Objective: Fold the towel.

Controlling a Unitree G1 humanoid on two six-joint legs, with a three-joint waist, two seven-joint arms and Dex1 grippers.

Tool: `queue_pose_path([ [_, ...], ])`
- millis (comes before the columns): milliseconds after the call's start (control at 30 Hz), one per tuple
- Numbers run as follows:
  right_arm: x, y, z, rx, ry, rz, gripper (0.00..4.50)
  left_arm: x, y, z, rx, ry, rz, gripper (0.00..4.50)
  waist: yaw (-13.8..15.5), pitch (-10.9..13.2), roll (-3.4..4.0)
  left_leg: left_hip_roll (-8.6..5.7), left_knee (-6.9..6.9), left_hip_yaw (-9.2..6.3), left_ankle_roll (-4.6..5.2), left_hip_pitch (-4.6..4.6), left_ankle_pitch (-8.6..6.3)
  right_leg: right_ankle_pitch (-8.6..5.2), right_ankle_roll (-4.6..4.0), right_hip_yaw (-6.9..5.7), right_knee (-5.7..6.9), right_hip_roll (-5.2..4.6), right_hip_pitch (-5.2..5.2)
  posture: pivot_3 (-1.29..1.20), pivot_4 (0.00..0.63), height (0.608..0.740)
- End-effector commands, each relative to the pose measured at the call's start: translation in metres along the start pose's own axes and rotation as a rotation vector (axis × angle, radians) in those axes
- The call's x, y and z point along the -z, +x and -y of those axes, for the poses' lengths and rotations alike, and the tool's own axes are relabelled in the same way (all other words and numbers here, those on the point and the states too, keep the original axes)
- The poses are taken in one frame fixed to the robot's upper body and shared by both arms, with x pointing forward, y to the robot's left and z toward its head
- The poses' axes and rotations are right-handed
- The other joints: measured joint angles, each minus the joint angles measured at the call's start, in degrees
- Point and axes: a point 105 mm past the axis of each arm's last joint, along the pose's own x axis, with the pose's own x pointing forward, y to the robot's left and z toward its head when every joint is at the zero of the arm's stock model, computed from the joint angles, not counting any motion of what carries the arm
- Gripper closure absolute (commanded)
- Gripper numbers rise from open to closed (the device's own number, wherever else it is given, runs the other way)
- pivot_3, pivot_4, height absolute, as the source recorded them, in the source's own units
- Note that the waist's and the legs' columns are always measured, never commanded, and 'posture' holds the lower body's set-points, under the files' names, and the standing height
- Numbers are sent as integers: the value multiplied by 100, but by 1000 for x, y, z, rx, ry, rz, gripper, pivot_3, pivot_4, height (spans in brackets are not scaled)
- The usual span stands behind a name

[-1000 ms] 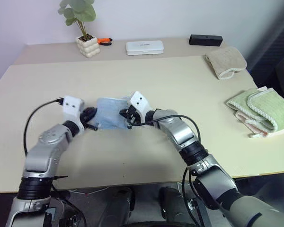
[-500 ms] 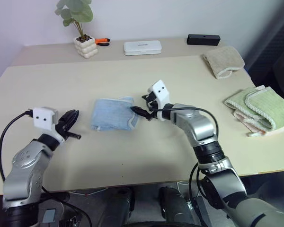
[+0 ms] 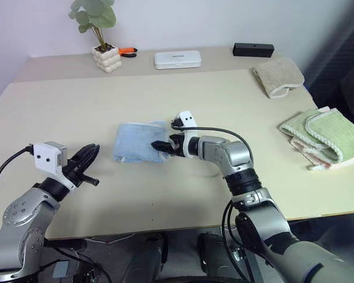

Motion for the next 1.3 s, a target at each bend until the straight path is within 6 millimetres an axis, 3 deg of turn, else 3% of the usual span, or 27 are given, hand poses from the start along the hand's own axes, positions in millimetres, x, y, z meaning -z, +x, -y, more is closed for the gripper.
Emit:
queue_pose_path([
  [33, -18, 6, -20, -79, -36, 57, 2045, -8, 0, 8, 19, 31, 22, 4063, 2, 0, 1, 1, 0, 0, -1, 0, -1, 0, 0, 0, 0, 1, 0, 0, 150, 740],
  [167, -26, 2, -21, -88, -22, 102, 4152, -8, 0, 8, 19, 31, 20, 4063, 4, 1, 1, 3, 0, 0, -2, 0, -1, 1, 0, 0, 0, 2, -1, 0, 150, 740],
  [200, -29, 0, -20, -85, -15, 120, 4447, -7, 0, 9, 20, 30, 19, 4063, 3, 1, 1, 3, 0, 0, -2, 0, -1, 1, -1, 0, 0, 3, -1, 0, 150, 740],
  [267, -37, -4, -17, -75, -4, 160, 4447, -7, 1, 9, 23, 30, 17, 4063, 5, 1, 1, 3, 0, 0, -2, 0, -1, 1, -1, 0, 0, 3, -1, 0, 150, 740],
  [433, -71, -34, 21, 111, 26, 338, 4447, -8, 9, 12, 33, 32, 27, 4063, 26, 1, 2, 3, 1, 0, -3, 0, -2, 1, -1, -1, -1, 3, 0, 0, 150, 740],
  [567, -89, -97, 93, 458, 100, 493, 4447, -7, 19, 20, 68, 21, 37, 4063, 68, 2, 3, 2, 3, 0, -3, 0, -2, 1, -1, -3, -8, 2, 1, 0, 150, 740],
  [767, -73, -184, 159, 796, 298, 627, 4447, -5, 36, 31, 127, -4, 46, 4063, 20, 4, 9, 7, -4, 7, -2, -1, -1, 1, -1, -1, -4, 1, 3, 0, 150, 740],
  [867, -55, -213, 180, 930, 416, 654, 4447, -4, 46, 38, 163, -11, 50, 4063, 4, 5, 11, 16, -4, 12, -1, -1, -1, 4, -6, 0, -4, 6, 2, 0, 150, 740],
  [1033, -26, -227, 185, 1024, 522, 623, 4447, -5, 59, 47, 213, -15, 58, 4063, 24, 5, 12, 19, -1, 17, 0, -1, 0, 4, -6, 2, -4, 8, 3, 0, 150, 740],
  [1200, -19, -228, 177, 1015, 530, 603, 4447, -2, 62, 51, 228, -21, 55, 4063, 23, 6, 15, 18, 1, 21, 0, -2, 0, 5, -6, 4, -4, 7, 4, 0, 150, 740],
  [1300, -21, -231, 172, 993, 523, 613, 3469, 0, 64, 54, 235, -23, 52, 4063, 30, 6, 16, 18, 3, 21, 1, -1, 0, 5, -6, 4, -5, 7, 4, 0, 150, 740],
])
